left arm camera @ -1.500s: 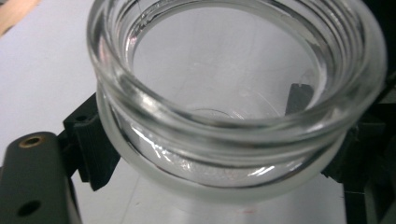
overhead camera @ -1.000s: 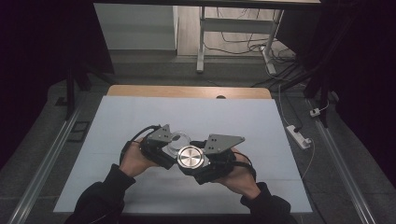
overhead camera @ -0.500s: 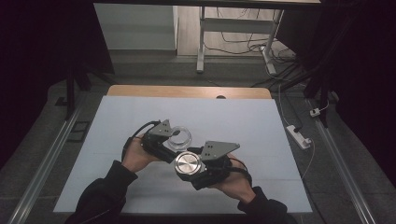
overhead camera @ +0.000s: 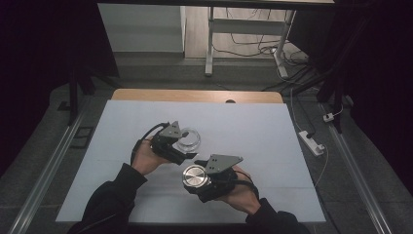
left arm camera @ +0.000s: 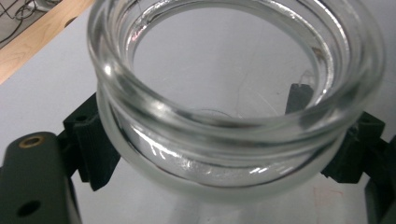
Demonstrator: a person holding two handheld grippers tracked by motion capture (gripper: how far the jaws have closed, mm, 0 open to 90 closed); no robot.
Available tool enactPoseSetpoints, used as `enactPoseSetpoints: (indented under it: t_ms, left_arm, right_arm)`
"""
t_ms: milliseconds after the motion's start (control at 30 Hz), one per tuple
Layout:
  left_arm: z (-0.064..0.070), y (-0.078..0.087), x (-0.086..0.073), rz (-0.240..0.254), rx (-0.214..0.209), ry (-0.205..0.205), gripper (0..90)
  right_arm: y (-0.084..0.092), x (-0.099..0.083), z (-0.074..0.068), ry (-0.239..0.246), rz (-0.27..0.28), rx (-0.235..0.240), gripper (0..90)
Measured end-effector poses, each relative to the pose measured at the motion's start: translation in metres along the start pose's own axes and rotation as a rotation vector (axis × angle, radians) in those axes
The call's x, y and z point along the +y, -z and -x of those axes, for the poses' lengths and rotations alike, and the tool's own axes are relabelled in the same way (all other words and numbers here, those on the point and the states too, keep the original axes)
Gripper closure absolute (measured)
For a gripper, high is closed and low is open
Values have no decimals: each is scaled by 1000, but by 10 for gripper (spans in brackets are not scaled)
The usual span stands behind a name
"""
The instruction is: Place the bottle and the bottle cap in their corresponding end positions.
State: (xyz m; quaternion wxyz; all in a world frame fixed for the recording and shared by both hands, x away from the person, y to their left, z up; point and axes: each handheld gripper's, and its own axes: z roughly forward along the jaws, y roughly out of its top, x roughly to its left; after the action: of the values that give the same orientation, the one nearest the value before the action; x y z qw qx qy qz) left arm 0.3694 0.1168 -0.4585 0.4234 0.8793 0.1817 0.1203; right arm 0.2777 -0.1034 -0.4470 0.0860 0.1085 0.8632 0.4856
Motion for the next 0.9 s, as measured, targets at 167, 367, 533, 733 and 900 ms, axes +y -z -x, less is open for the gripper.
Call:
enactPoseSetpoints:
  t_ms: [167,367,533,733,900]
  left_arm:
    - [-6,-7,0,-3,6,6,152]
    - [-14,-18,-3,-18,21,9,152]
    - [-24,-26,-6,-9,32,33,152]
    - [-34,-35,-8,-3,52,52,152]
    - [-39,-43,-9,-9,60,54,152]
  right_arm:
    - [-10,-9,2,8,-17,-7,194]
    - [-22,-20,4,6,-36,1,194]
    - [-32,-30,6,-6,-43,9,194]
    - [-42,-39,10,-10,-54,-2,194]
    - [-49,-45,15,-19,-76,-8,194]
